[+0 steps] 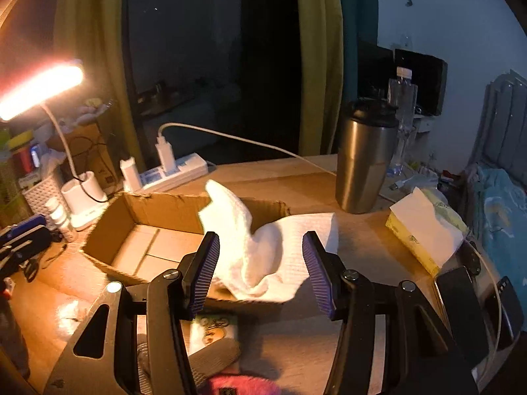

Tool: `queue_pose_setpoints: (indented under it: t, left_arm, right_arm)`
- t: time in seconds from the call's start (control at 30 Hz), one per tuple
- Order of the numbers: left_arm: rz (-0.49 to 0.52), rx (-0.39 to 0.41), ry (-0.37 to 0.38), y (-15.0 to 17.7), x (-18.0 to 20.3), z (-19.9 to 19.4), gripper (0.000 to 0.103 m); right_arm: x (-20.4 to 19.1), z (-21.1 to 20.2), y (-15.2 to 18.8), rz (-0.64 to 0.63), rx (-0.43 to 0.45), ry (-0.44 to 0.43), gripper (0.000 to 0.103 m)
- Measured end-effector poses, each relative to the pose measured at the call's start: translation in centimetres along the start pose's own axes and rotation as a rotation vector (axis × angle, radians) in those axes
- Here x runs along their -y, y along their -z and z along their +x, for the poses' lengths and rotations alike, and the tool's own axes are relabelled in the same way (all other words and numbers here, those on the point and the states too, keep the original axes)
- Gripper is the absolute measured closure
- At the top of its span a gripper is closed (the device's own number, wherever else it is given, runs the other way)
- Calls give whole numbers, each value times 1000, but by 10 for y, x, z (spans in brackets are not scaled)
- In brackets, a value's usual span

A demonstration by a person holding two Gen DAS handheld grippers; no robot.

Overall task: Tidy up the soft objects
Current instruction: 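Release the swab bag into the box with the left tool while the right tool lowers the towel in, then grasp the gray dotted glove with the right tool while the left tool grasps the bubble-wrap bundle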

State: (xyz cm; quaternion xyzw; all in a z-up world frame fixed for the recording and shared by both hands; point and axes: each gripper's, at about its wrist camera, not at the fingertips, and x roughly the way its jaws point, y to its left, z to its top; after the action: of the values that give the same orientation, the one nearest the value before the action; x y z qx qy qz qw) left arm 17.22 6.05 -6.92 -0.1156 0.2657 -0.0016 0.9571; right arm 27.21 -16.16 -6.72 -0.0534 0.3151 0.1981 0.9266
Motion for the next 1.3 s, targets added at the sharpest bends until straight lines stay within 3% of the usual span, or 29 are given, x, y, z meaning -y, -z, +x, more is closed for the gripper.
queue_pose_setpoints:
  t: [0.47, 0.7, 1.3]
  left_arm:
    - [22, 23, 18, 14, 12, -30, 31]
    - [13, 36, 13, 24, 5, -46, 20]
    - [-50, -86, -77, 74, -34, -34, 20]
  right_arm:
    - [-53, -56, 10, -47, 51, -111, 43]
    - [-67, -72, 19, -65, 58, -125, 43]
    - [-83, -35, 64, -88, -97, -154, 42]
